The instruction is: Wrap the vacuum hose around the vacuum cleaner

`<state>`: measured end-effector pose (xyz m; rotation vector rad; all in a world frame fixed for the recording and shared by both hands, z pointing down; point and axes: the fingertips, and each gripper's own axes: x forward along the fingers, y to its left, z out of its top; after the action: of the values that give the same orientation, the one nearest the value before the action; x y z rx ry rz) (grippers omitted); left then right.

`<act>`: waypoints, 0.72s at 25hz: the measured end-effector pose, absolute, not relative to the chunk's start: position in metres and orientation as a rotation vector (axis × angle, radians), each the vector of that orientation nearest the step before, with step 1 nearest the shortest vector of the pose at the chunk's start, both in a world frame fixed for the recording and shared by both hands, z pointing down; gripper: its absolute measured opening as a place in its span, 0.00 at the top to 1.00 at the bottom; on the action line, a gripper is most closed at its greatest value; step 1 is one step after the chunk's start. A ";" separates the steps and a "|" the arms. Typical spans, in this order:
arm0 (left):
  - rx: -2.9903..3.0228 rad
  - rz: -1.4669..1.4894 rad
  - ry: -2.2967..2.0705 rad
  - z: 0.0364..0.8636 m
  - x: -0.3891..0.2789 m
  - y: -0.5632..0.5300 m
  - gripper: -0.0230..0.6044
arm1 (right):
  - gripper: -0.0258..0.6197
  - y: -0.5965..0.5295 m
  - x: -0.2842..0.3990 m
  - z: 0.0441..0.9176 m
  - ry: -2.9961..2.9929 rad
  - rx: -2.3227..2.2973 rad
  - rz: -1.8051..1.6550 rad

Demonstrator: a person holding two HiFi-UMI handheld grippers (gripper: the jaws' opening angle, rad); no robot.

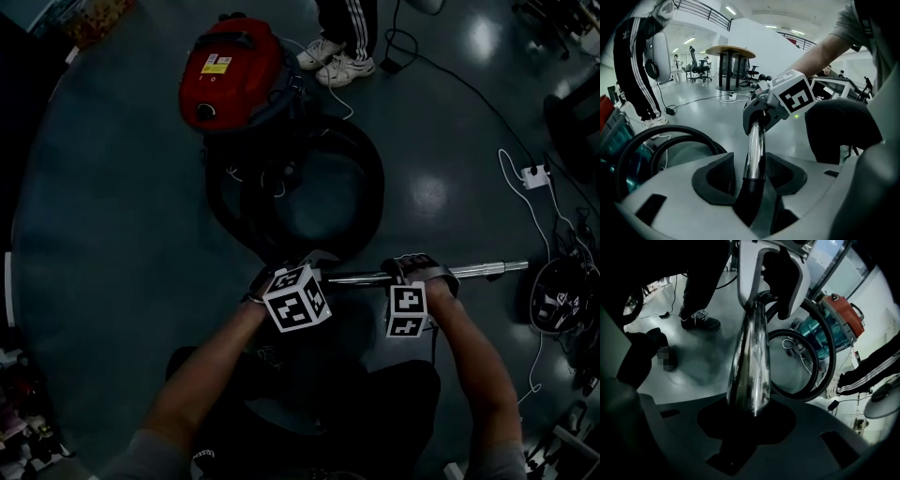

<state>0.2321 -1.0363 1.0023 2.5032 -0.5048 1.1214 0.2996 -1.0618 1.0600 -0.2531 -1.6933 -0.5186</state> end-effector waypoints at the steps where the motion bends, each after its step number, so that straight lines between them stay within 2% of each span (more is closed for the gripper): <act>1: 2.498 1.104 -0.497 1.013 0.232 -1.037 0.65 | 0.81 -1.063 0.300 1.070 -1.685 -0.265 -0.531; 8: 2.497 1.047 -0.542 1.080 0.231 -1.055 0.65 | 0.81 -1.087 0.294 1.145 -1.693 -0.323 -0.571; 18: 2.500 1.169 -0.514 1.148 0.229 -1.068 0.65 | 0.81 -1.094 0.287 1.225 -1.703 -0.345 -0.427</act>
<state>0.2287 -1.0678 1.1485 2.5003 -0.5138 1.1694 0.2865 -1.0942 1.2253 -0.3449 -1.7032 -0.4268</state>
